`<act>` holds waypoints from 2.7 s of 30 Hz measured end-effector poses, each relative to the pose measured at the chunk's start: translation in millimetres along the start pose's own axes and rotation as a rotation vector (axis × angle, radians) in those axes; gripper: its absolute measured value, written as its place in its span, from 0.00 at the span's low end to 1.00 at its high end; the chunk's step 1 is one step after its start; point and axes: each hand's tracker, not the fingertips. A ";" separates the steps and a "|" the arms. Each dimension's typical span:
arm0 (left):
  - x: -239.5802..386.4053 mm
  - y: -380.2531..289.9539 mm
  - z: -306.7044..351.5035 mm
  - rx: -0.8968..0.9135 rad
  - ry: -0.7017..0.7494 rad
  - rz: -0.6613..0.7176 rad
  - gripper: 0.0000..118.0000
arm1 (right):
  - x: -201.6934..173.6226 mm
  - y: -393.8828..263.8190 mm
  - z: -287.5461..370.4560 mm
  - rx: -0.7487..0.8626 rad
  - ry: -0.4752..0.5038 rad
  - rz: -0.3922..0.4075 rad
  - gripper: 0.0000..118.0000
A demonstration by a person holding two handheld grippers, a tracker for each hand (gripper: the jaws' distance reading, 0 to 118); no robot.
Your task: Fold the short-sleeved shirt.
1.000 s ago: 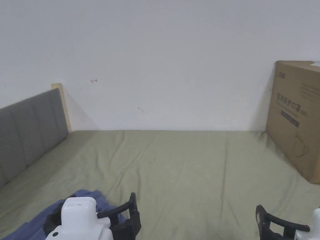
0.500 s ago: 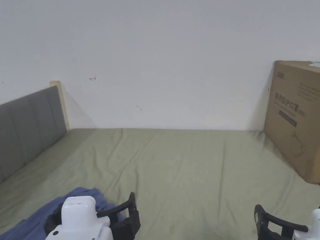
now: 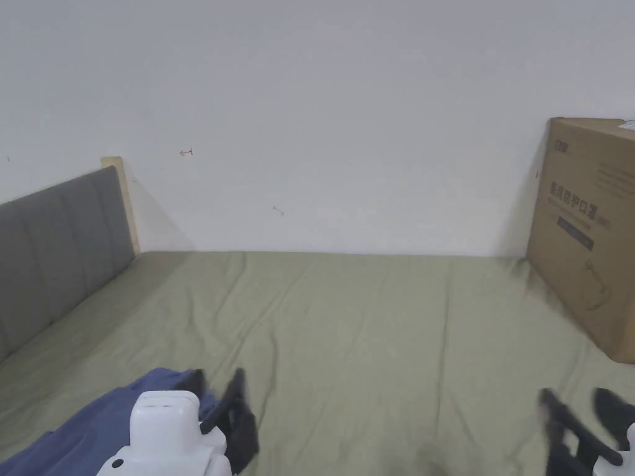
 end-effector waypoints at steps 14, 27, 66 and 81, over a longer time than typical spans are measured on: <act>-30.4 -4.3 19.4 -0.030 0.084 -0.025 0.00 | -25.2 -7.3 -10.2 -0.061 0.021 0.019 0.00; -164.7 -22.6 122.2 -0.124 0.504 0.004 0.00 | -199.7 11.6 -32.0 -0.056 0.487 0.040 0.00; -181.0 -148.7 -333.5 -0.931 0.057 -0.104 0.03 | -104.7 -63.7 -127.8 -0.320 0.407 0.032 0.00; 229.1 -25.8 -275.9 -0.707 -0.743 -0.194 0.03 | 40.2 3.5 -2.9 -0.171 0.102 -0.012 0.00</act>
